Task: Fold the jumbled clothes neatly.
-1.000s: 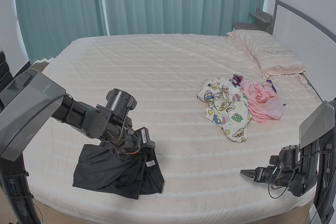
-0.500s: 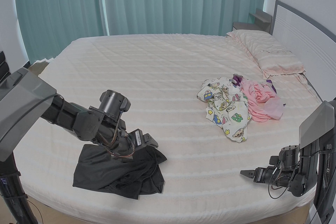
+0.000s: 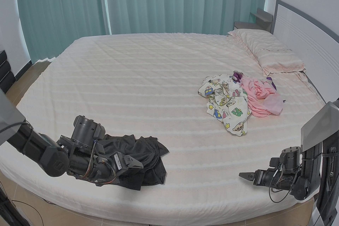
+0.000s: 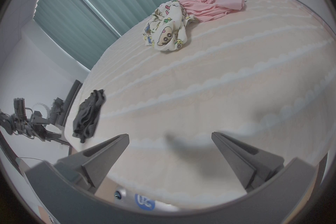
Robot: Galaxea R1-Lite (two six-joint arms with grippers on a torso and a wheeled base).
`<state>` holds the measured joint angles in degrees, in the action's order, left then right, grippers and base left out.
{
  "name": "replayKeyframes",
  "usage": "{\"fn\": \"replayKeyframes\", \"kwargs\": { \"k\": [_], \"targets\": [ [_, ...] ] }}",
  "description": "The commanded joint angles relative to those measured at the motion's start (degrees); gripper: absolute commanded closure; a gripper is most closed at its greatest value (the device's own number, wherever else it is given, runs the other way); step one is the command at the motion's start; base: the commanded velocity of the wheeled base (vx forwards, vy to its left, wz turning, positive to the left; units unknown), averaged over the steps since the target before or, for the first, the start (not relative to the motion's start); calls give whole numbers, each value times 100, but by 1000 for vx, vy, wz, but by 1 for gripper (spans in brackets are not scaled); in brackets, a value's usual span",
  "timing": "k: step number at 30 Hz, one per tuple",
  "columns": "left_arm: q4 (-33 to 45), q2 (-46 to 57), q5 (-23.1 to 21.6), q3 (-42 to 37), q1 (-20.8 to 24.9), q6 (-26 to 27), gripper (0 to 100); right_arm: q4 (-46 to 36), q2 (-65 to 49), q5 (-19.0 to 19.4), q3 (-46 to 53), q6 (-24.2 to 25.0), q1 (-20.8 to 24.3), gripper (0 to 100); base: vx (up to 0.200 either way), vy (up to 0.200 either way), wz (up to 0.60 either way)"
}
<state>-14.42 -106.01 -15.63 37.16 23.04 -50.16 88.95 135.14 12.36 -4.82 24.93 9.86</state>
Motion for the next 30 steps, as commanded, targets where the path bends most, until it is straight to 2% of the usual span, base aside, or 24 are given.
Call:
{"fn": "replayKeyframes", "kwargs": {
  "k": [1, 5, 7, 9, 11, 13, 17, 18, 23, 30],
  "targets": [
    [-790, 283, -2, -859, -72, -565, 0, 87, -305, -14, 33, 407, 464, 0, 0, 0, 0],
    [-1282, 177, 25, -1017, -159, -732, 0, 87, -375, -41, 16, 610, 657, 0, 0, 0, 0],
    [-1608, 45, -28, -1184, -423, -749, 0, 87, -419, -278, -81, 689, 895, 0, 0, 0, 0],
    [-1669, 28, -72, -1220, -502, -749, 0, 87, -436, -348, -125, 697, 965, 0, 0, 0, 0],
    [-1845, -60, -327, -1272, -713, -740, 0, 87, -463, -568, -433, 952, 1334, 0, 0, 200, 0],
    [-1880, -43, -380, -1272, -880, -740, 0, 69, -489, -709, -731, 1225, 1607, 0, 0, 200, 0],
    [-1889, -25, -538, -1351, -1117, -714, 0, 61, -392, -929, -1188, 1260, 2064, 0, 0, 200, 0],
    [-1959, -16, -678, -1422, -1258, -696, 0, 17, -366, -972, -1408, 1251, 2292, 0, 0, 200, 0],
    [-2487, -25, -1056, -1633, -1645, -670, 0, -774, -357, -981, -2287, 1269, 2907, 0, 0, 200, 0],
    [-2952, -183, -1346, -1888, -2040, -345, 0, -1521, -58, -990, -3342, 1313, 3391, 0, 0, 200, 0]
  ]
}}
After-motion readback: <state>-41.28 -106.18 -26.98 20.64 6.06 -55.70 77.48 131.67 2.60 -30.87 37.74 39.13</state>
